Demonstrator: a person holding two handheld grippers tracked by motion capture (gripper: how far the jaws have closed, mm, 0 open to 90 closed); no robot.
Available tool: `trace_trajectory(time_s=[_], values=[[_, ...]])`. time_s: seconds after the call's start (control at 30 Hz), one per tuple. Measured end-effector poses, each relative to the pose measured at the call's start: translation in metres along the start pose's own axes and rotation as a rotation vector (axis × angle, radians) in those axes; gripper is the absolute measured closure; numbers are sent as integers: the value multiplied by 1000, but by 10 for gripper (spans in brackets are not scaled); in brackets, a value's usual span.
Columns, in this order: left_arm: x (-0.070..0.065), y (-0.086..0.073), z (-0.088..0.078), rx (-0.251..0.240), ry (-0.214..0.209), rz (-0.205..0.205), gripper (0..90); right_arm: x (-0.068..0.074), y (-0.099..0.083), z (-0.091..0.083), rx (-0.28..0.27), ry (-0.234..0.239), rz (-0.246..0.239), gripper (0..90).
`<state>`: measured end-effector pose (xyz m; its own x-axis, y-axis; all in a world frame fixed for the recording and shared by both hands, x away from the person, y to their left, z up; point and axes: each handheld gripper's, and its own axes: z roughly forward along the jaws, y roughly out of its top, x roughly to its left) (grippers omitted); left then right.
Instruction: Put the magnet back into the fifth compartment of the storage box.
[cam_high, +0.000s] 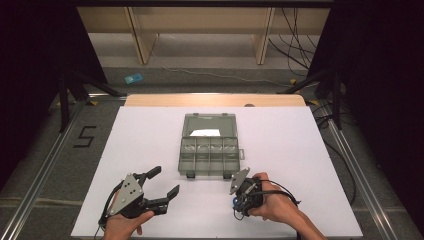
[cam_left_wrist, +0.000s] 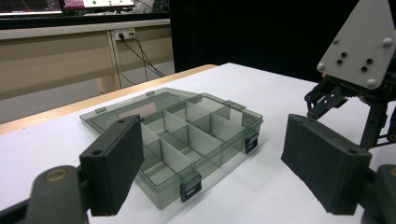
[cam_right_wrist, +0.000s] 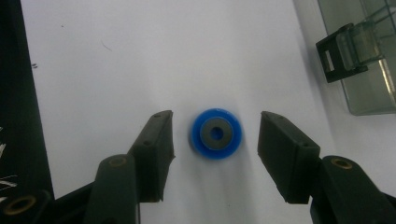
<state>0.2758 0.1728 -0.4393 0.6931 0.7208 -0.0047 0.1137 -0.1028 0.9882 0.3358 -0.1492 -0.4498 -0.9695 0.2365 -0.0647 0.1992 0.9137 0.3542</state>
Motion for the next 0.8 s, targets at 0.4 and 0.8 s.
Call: trace_trajectory(time_s=[0.4,0.8], values=[[0,0,0,3,-1,0,200,-7,2,11,46,19,11,542],[0,0,0,4,-2,2,200,-9,4,13,60,46,11,623]])
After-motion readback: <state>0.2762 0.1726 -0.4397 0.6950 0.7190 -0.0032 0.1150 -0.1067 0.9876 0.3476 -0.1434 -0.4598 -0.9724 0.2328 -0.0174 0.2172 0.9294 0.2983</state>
